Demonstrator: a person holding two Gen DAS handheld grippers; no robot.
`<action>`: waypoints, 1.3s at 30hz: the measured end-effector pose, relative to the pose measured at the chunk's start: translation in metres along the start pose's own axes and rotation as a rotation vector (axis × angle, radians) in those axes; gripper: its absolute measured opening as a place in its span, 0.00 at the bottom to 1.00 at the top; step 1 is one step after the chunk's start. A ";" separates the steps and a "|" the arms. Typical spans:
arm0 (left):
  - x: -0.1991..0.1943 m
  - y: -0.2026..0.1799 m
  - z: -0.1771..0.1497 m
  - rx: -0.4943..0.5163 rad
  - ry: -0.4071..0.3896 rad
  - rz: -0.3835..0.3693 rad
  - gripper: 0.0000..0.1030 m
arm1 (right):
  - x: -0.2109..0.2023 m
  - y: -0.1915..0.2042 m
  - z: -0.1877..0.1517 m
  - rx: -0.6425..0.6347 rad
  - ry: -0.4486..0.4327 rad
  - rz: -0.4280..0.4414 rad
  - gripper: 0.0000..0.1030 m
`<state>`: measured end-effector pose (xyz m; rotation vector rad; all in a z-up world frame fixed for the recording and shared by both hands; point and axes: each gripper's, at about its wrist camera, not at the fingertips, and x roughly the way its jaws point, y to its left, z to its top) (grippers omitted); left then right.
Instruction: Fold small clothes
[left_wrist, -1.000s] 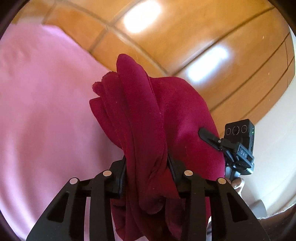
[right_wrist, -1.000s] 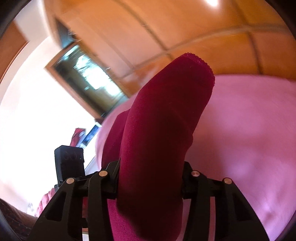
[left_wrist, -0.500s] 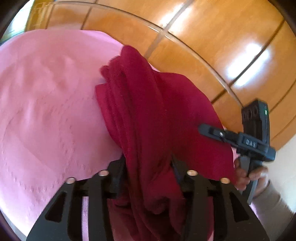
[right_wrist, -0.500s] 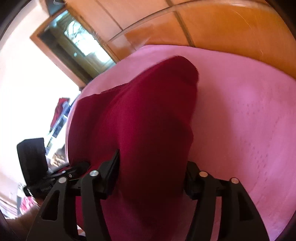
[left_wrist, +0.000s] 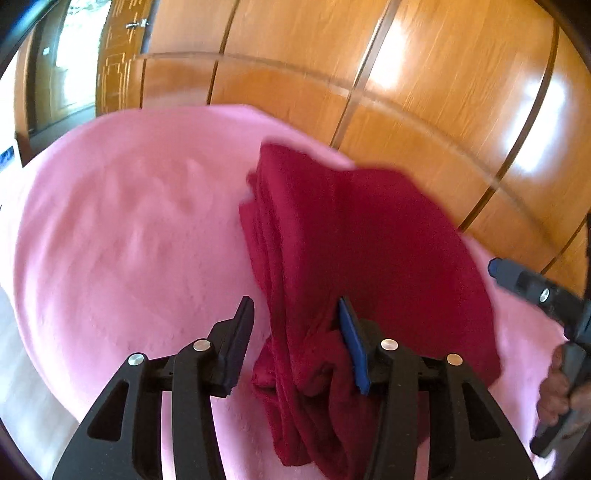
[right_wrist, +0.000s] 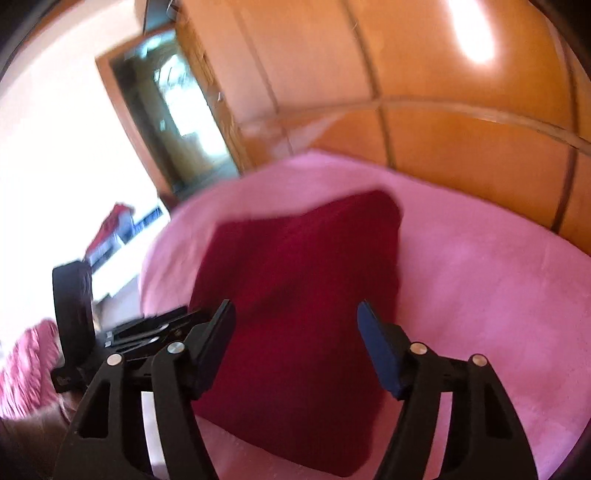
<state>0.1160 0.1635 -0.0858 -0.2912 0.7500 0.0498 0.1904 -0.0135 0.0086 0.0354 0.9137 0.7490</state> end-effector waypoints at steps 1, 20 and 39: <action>0.007 -0.002 -0.003 0.011 0.000 0.017 0.45 | 0.017 -0.001 -0.007 -0.004 0.032 -0.045 0.62; -0.066 -0.026 -0.021 0.004 -0.149 0.178 0.81 | -0.030 0.018 -0.050 0.099 -0.096 -0.267 0.83; -0.096 -0.048 -0.054 0.030 -0.178 0.226 0.96 | -0.061 0.045 -0.084 0.005 -0.156 -0.498 0.98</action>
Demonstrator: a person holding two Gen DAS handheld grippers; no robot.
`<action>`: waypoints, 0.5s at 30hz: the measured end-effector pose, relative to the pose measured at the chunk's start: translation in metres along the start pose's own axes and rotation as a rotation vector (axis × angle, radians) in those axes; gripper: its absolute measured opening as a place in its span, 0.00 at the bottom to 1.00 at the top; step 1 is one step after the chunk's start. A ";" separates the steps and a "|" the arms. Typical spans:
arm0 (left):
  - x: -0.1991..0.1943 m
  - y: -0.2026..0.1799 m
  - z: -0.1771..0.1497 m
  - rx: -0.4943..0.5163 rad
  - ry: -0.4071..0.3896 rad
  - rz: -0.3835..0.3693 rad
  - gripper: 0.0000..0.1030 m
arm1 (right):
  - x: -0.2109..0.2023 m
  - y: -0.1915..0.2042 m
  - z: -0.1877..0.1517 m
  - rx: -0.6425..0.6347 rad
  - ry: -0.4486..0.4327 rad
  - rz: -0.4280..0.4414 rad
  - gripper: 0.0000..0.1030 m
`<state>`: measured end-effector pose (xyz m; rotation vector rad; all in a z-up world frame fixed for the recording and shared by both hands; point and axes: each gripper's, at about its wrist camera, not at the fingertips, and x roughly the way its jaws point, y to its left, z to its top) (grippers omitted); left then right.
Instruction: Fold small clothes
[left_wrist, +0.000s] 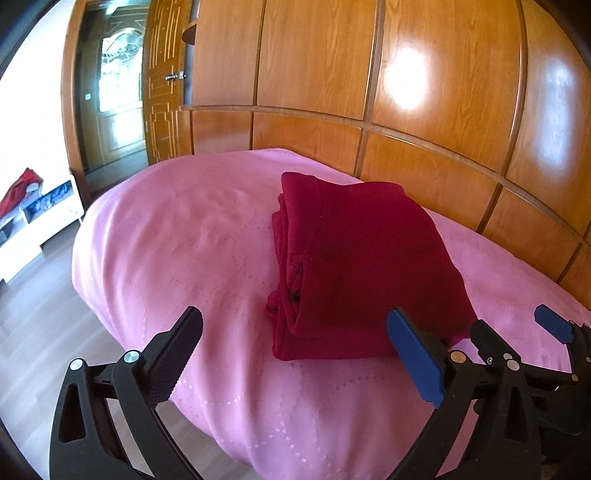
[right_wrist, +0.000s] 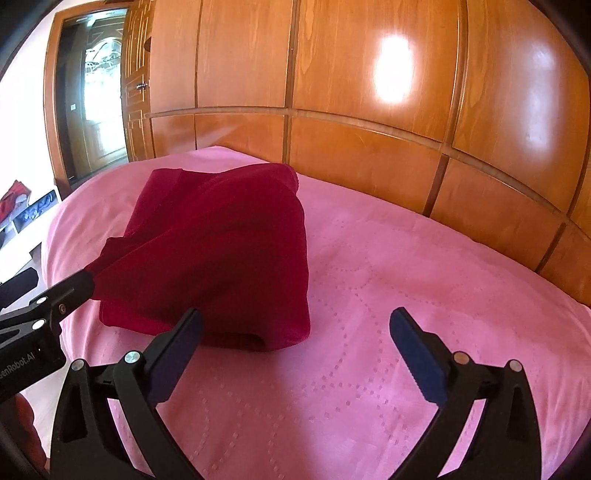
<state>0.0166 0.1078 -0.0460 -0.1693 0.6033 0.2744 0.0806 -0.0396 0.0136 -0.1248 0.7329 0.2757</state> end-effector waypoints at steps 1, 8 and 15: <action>0.000 -0.001 0.000 0.006 0.000 0.004 0.96 | 0.000 0.000 0.000 0.005 0.002 0.002 0.98; -0.002 0.002 -0.003 -0.008 0.003 0.006 0.96 | -0.003 -0.001 0.000 0.016 -0.008 0.004 0.98; 0.002 0.006 -0.004 -0.026 0.026 0.022 0.96 | -0.001 0.004 -0.002 0.004 0.002 0.018 0.98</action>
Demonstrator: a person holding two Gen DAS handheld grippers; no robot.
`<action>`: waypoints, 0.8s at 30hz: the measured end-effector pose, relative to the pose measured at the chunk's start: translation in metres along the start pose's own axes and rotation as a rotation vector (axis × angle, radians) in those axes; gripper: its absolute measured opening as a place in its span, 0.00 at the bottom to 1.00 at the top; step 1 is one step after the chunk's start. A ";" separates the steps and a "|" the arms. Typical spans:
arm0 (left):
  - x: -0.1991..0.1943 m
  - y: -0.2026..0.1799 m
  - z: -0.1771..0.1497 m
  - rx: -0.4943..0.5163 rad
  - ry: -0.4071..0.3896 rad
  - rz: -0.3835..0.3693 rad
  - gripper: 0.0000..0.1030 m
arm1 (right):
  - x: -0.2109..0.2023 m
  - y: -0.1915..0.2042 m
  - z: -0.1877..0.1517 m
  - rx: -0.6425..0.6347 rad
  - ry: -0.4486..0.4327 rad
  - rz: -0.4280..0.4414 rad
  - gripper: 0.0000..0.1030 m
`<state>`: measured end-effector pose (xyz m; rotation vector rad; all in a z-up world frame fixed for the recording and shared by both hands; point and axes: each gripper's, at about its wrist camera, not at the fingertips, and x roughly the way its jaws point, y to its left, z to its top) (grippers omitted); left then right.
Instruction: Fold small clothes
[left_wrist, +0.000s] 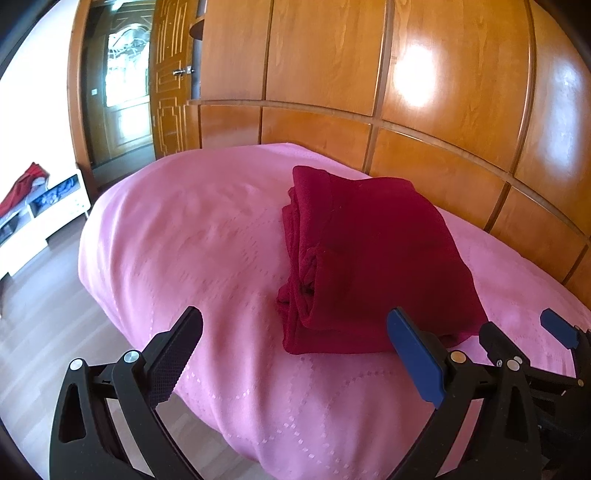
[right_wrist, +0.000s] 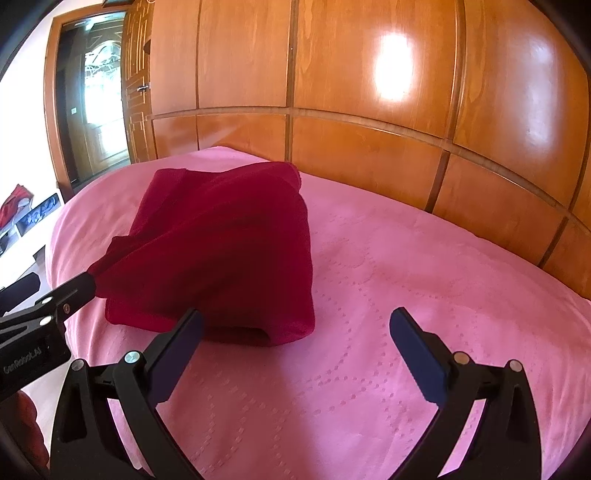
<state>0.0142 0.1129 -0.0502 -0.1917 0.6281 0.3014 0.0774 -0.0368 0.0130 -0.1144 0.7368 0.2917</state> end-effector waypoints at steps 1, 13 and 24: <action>0.001 0.001 0.000 -0.004 0.002 0.001 0.96 | 0.000 0.000 0.000 -0.002 0.001 0.000 0.98; -0.001 0.003 0.003 -0.010 -0.011 0.005 0.96 | -0.001 0.002 0.001 0.002 -0.008 0.008 0.98; 0.001 0.005 0.004 -0.014 -0.008 0.006 0.96 | -0.001 0.004 0.003 -0.004 -0.006 0.009 0.98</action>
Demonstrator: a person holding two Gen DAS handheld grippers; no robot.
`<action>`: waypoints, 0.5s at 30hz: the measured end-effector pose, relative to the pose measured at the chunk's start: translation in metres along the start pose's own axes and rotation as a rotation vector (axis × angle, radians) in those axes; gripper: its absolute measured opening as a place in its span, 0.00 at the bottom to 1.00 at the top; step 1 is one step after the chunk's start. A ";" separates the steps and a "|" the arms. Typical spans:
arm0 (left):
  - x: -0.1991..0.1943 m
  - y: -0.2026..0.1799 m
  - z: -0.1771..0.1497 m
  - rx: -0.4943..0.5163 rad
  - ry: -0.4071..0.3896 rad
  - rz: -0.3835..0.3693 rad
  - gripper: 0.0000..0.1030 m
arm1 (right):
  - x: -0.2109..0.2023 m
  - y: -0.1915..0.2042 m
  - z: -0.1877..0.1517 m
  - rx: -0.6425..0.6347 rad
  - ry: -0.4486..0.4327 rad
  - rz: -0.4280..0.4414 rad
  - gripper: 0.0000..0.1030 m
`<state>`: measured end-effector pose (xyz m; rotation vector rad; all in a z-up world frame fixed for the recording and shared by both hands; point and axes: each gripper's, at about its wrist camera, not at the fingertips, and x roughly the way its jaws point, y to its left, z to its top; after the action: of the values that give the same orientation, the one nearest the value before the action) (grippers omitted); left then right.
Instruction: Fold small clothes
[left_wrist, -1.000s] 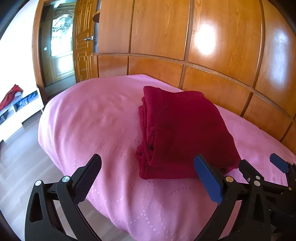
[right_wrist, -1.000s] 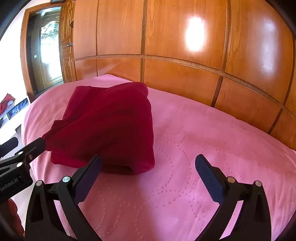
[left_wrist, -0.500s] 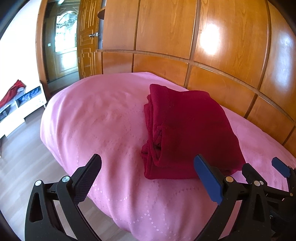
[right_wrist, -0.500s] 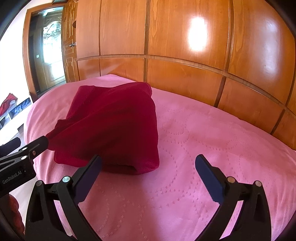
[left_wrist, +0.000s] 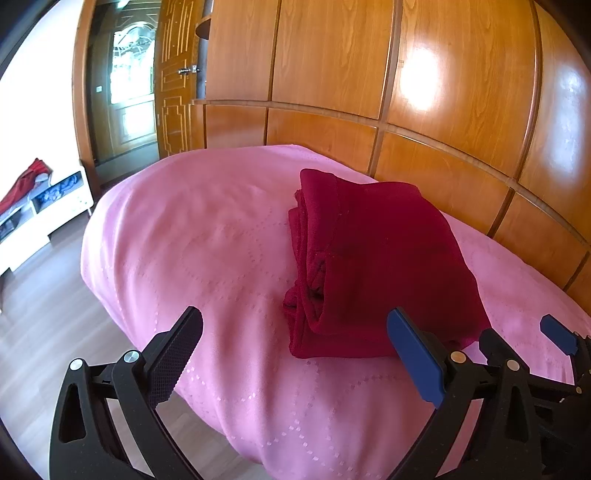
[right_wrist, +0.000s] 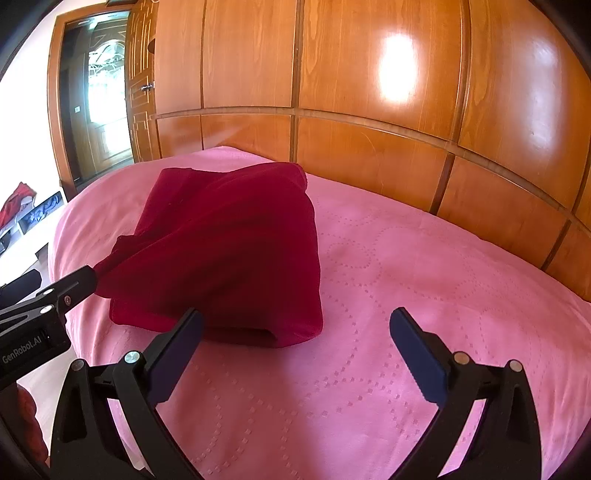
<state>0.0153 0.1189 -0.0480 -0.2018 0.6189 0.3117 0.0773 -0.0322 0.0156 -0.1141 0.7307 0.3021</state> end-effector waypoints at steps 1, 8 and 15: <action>0.000 0.000 0.000 0.001 0.000 0.001 0.96 | 0.000 0.000 0.000 -0.001 -0.001 0.000 0.98; 0.002 0.000 0.001 0.002 0.001 -0.001 0.96 | 0.000 0.001 0.000 -0.003 -0.001 0.005 0.98; 0.003 -0.001 -0.001 0.007 0.003 0.000 0.96 | 0.003 0.001 -0.001 0.000 0.011 0.006 0.98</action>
<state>0.0171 0.1187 -0.0501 -0.1958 0.6229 0.3090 0.0791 -0.0309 0.0130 -0.1131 0.7422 0.3075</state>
